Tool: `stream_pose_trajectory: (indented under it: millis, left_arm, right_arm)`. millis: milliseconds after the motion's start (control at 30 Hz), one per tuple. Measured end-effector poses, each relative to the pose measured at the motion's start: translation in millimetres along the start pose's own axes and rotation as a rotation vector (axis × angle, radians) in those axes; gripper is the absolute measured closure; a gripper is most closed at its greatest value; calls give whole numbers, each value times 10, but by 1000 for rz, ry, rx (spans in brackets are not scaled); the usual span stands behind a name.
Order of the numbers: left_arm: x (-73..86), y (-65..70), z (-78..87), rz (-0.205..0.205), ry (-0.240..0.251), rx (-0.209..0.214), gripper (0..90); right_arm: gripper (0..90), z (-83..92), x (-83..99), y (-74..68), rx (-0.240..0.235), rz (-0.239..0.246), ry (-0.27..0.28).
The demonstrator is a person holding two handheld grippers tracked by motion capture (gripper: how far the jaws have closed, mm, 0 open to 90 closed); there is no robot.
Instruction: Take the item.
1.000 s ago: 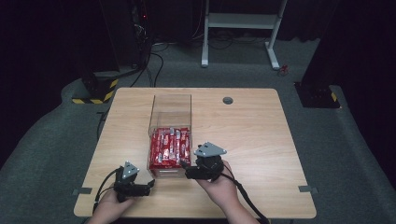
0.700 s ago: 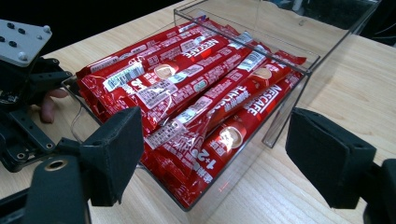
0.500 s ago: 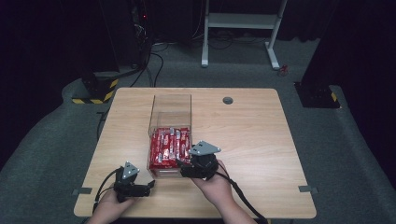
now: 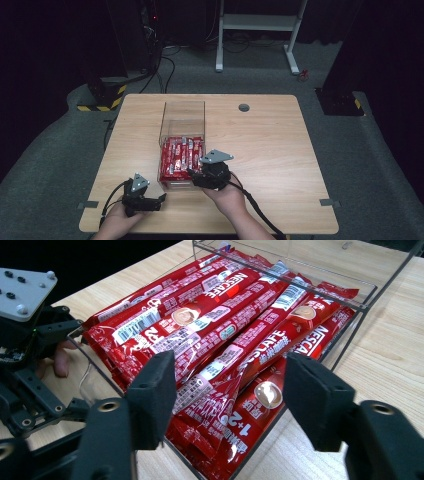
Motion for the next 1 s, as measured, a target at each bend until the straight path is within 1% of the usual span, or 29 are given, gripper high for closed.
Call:
stream_pose_trajectory:
  millis: [33,67,133,167,200,233,267,300,367,433,533,567,600,633,800,867,1000]
  left_arm:
    - [0,-3,1,-4,0,-1,26]
    - [0,-2,2,-4,0,0,26]
    - [2,0,2,-6,1,-1,26]
    - [2,1,2,-6,1,-2,26]
    - [2,1,2,-5,1,-1,26]
    - [2,0,2,-6,1,-1,26]
    - [2,0,2,-6,1,-1,26]
    - [2,0,2,-6,1,-1,26]
    - [2,0,2,-6,1,-1,26]
    - [2,0,2,-7,1,-1,26]
    - [3,3,2,-4,0,0,26]
    - [2,1,2,-6,1,-1,26]
    - [2,1,2,-6,1,-1,26]
    - [2,1,2,-6,1,-1,26]
    - [3,3,1,-4,1,0,26]
    - [3,4,1,-4,1,-1,26]
    - [3,4,1,-4,1,-1,26]
  right_arm:
    - [445,-1,-1,2,2,-1,1]
    - [517,-5,-2,12,10,-7,5]
    - [524,-3,-1,18,19,-5,5]
    - [538,-4,-2,18,32,-3,7]
    - [538,-4,-2,18,32,-3,7]
    - [607,-4,-1,13,34,5,9]
    - [631,-7,-3,9,13,5,13]
    - [644,-9,-2,5,11,-1,12]
    - [651,-13,2,7,19,3,8]
    - [650,-26,14,10,25,-12,-5]
    - [662,-31,17,12,28,-13,-7]
    - [673,-35,19,1,28,-17,-9]
    - [682,-40,20,3,31,-4,-9]
    - [705,-45,23,-9,38,-5,-12]
    - [737,-52,26,-14,42,-13,-12]
    - [764,-66,35,-16,52,-3,-14]
    - [795,-76,39,-24,57,-4,-15]
Point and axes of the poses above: each handheld gripper's, and its own axes: z roughly backward along the jaws, x roughly out of its underside, y roughly to its right, the point moved 5 cm from there along -z, roughly forward along the jaws, and after that the axes turned 6 degrees about z, right-handed, at the moved point
